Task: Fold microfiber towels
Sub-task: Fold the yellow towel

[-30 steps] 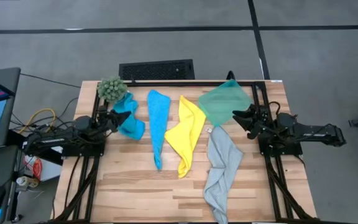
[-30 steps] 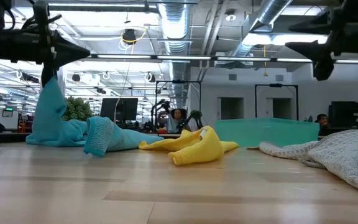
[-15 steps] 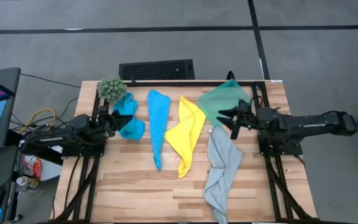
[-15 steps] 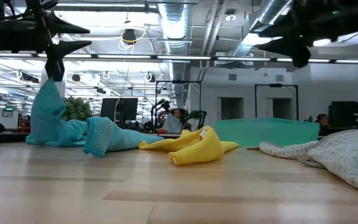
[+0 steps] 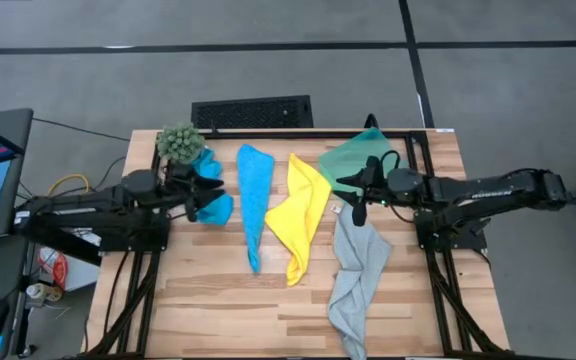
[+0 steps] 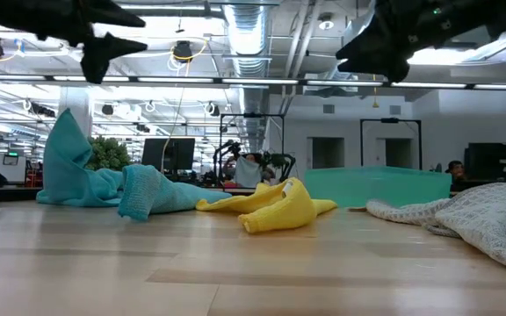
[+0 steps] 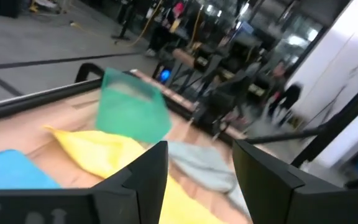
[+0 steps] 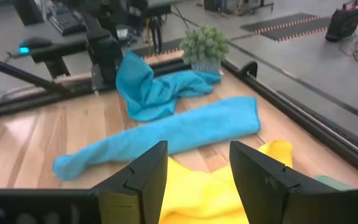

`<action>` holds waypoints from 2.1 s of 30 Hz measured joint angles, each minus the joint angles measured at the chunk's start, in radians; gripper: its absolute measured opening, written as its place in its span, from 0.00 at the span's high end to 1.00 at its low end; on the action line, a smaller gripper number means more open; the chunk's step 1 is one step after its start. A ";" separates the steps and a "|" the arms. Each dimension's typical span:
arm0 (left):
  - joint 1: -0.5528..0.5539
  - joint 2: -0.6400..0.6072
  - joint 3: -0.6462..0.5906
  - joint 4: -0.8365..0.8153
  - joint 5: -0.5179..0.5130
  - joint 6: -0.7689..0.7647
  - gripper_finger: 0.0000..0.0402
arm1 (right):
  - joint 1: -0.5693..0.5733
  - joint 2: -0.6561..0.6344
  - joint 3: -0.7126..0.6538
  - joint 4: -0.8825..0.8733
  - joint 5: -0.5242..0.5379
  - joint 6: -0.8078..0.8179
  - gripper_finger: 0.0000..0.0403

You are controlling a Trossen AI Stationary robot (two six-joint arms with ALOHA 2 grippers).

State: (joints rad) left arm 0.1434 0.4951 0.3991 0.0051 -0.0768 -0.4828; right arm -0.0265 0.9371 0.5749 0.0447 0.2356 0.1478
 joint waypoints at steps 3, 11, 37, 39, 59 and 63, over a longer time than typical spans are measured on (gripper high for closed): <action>0.000 0.151 0.043 -0.030 -0.009 0.048 0.57 | 0.000 -0.002 0.010 -0.025 0.000 0.000 0.51; 0.000 0.602 0.141 -0.033 -0.017 0.160 0.57 | 0.000 -0.016 0.010 -0.047 0.000 0.001 0.51; -0.015 1.257 0.462 -0.176 -0.175 0.383 0.57 | 0.033 -0.016 0.010 -0.099 -0.001 0.028 0.51; -0.015 1.247 0.451 -0.189 -0.176 0.371 0.57 | 0.033 -0.016 0.010 -0.099 0.000 0.028 0.51; -0.040 1.177 0.430 -0.216 -0.088 0.354 0.57 | 0.033 -0.014 0.010 -0.120 0.000 0.028 0.51; -0.053 1.177 0.411 -0.232 -0.095 0.350 0.57 | 0.033 -0.014 0.010 -0.120 0.000 0.028 0.51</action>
State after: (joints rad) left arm 0.0900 1.6718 0.8104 -0.2265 -0.1723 -0.1331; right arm 0.0063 0.9226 0.5850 -0.0750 0.2352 0.1757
